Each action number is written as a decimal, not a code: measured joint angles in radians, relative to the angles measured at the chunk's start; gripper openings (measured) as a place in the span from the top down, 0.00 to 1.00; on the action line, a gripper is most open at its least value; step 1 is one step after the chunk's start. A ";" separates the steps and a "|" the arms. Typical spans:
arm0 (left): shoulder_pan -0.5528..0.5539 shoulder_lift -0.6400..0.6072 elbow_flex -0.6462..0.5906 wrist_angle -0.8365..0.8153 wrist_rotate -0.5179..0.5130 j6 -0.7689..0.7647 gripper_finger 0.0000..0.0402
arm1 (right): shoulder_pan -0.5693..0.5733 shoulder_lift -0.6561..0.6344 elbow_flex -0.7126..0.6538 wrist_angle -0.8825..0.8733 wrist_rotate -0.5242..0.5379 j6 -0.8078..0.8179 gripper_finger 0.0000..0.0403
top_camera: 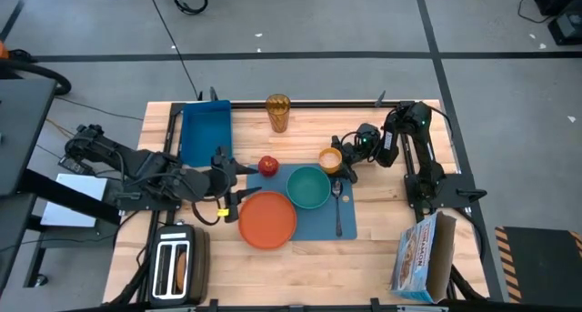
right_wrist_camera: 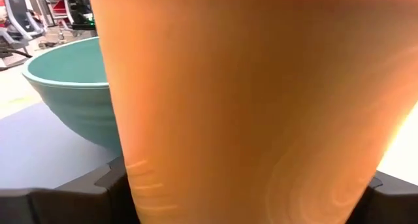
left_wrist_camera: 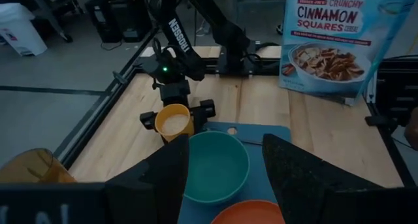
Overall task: Arrange a breakfast setting
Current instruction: Put the yellow cup of milk on the blue cutting board to the top right of the green bowl
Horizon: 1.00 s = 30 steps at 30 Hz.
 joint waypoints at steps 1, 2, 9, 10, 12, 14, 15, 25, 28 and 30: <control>0.004 0.000 0.000 0.000 0.000 0.000 0.49 | 0.000 0.000 0.000 -0.001 0.007 0.001 0.18; 0.008 0.000 0.000 0.000 -0.002 0.000 0.49 | 0.000 0.000 0.000 -0.002 0.015 0.003 0.17; 0.033 0.000 0.000 -0.002 -0.003 0.001 0.49 | 0.000 0.002 -0.007 -0.020 0.062 0.004 0.08; 0.036 0.000 0.000 -0.002 -0.003 0.001 0.49 | 0.000 0.002 -0.012 -0.020 0.069 0.003 0.06; 0.040 0.000 0.000 -0.002 -0.003 0.002 0.49 | 0.000 -0.006 -0.024 -0.020 0.083 0.000 0.04; 0.043 0.000 0.000 -0.003 -0.003 0.003 0.49 | 0.000 -0.026 -0.041 -0.016 0.083 -0.004 0.02; 0.043 0.000 0.000 -0.005 -0.003 0.003 0.49 | 0.000 -0.037 -0.050 -0.015 0.096 -0.006 0.01; 0.043 0.000 0.000 -0.008 -0.003 0.052 0.49 | 0.002 -0.122 -0.134 -0.062 0.191 -0.027 0.01; 0.043 0.000 0.000 -0.009 -0.003 0.072 0.49 | 0.016 -0.143 -0.153 -0.069 0.250 -0.026 0.01; 0.043 0.000 0.000 -0.009 -0.003 0.079 0.49 | 0.030 -0.160 -0.160 -0.105 0.279 -0.025 0.01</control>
